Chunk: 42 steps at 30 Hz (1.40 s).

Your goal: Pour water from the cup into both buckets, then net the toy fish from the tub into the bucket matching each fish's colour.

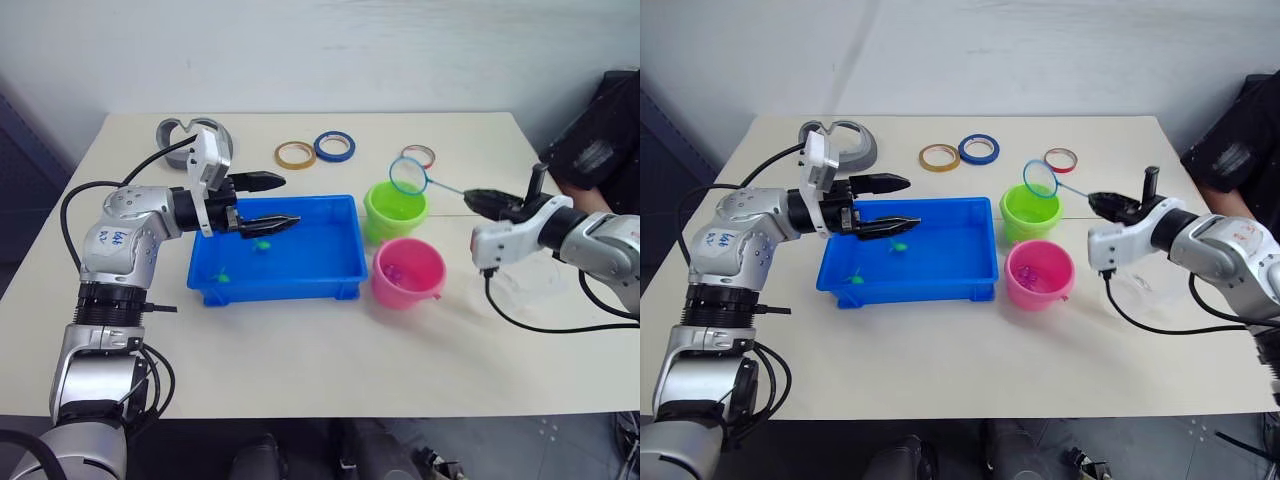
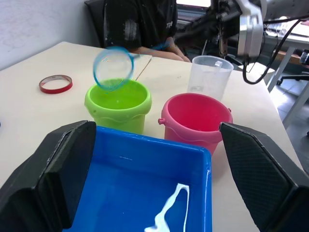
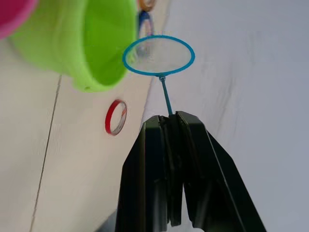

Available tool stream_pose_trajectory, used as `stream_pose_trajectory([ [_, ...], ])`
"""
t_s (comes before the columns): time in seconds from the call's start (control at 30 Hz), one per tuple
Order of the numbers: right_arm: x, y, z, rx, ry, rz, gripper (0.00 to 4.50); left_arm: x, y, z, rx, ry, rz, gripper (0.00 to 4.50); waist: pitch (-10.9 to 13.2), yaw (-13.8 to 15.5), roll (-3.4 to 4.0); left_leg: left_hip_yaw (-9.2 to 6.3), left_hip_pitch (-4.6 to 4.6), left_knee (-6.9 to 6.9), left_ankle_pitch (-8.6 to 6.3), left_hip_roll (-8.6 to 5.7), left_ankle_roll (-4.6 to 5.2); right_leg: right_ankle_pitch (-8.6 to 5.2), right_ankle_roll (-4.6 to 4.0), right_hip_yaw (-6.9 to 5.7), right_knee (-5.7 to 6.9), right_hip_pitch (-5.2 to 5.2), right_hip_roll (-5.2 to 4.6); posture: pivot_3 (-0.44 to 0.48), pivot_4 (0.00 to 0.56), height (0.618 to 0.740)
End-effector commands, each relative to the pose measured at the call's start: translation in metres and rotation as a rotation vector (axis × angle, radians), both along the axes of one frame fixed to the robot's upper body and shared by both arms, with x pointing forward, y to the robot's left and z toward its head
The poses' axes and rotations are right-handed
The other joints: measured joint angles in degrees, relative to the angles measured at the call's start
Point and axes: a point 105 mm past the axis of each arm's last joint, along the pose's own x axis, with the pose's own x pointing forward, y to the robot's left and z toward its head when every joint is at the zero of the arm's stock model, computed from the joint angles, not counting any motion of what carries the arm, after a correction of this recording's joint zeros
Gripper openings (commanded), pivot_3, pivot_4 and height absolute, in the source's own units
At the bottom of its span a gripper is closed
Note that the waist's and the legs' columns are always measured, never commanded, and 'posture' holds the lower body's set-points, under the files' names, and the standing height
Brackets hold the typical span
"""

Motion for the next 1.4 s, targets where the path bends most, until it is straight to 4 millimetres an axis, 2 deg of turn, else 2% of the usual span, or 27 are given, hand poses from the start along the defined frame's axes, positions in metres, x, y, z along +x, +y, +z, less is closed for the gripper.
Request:
stream_pose_trajectory([
  [0.03,-0.006,0.016,0.022,0.424,0.192,0.055,0.0,-0.006,0.037,0.0,0.048,-0.009,0.095,4.47,0.0,-0.6,0.01,-0.01,0.02,-0.01,0.02,0.01,-0.03,0.0,0.0,0.0,0.04,0.0,0.0,0.0,0.15,0.74],
  [0.1,-0.01,0.033,0.018,0.586,0.37,0.115,0.0,-0.016,0.059,-0.005,0.083,0.023,0.14,4.47,0.01,-0.74,0.02,-0.02,0.04,0.01,0.02,0.07,-0.05,-0.01,-0.02,-0.03,0.1,-0.01,0.01,0.0,0.15,0.74],
  [0.23,-0.019,0.066,-0.005,0.731,0.71,0.188,0.0,-0.043,0.095,-0.015,0.193,0.065,0.222,4.47,0.02,-0.39,0.02,-0.09,0.01,0.01,0.02,0.14,-0.04,-0.04,-0.08,-0.12,0.05,-0.03,0.0,0.0,0.15,0.74],
  [0.33,-0.031,0.092,-0.025,0.733,0.921,0.234,0.0,-0.057,0.112,-0.015,0.225,0.078,0.285,4.47,0.01,0.31,0.02,-0.14,-0.05,0.01,-0.01,0.12,0.0,-0.04,-0.08,-0.17,-0.04,-0.02,-0.05,0.0,0.15,0.74],
  [0.47,-0.035,0.114,-0.048,0.747,1.107,0.22,0.0,-0.075,0.125,-0.016,0.247,0.101,0.35,4.47,0.01,1.2,0.02,-0.15,-0.09,0.0,-0.07,0.08,0.1,-0.04,-0.08,-0.18,-0.16,0.0,-0.1,0.0,0.15,0.74],
  [0.73,-0.016,0.134,-0.09,0.661,1.174,0.143,0.0,-0.083,0.123,-0.015,0.233,0.076,0.405,4.47,-0.01,0.99,-0.02,-0.18,-0.14,-0.02,-0.1,0.01,0.17,-0.04,-0.07,-0.23,-0.24,-0.01,-0.17,0.0,0.15,0.74],
  [0.9,-0.005,0.151,-0.1,0.671,1.169,0.157,0.0,-0.084,0.123,-0.014,0.22,0.066,0.431,4.47,-0.04,0.09,-0.07,-0.17,-0.12,-0.05,-0.1,0.01,0.15,-0.04,-0.07,-0.23,-0.21,-0.02,-0.16,0.0,0.15,0.74],
  [1.03,0.003,0.173,-0.095,0.711,1.152,0.191,0.0,-0.085,0.124,-0.012,0.209,0.061,0.442,4.47,-0.04,-0.66,-0.06,-0.19,-0.11,-0.05,-0.08,0.01,0.13,-0.04,-0.07,-0.24,-0.15,-0.02,-0.16,0.0,0.15,0.74],
  [1.13,0.006,0.187,-0.084,0.742,1.124,0.23,0.0,-0.084,0.123,-0.011,0.206,0.058,0.446,4.47,-0.04,-0.82,-0.06,-0.18,-0.1,-0.07,-0.08,0.01,0.12,-0.04,-0.07,-0.24,-0.15,-0.03,-0.16,0.0,0.15,0.74],
  [1.4,-0.002,0.19,-0.063,0.793,1.112,0.291,0.0,-0.079,0.12,-0.009,0.19,0.05,0.436,4.47,-0.04,-0.42,-0.06,-0.19,-0.15,-0.06,-0.08,0.0,0.12,-0.03,-0.07,-0.25,-0.21,-0.02,-0.17,0.0,0.15,0.74],
])
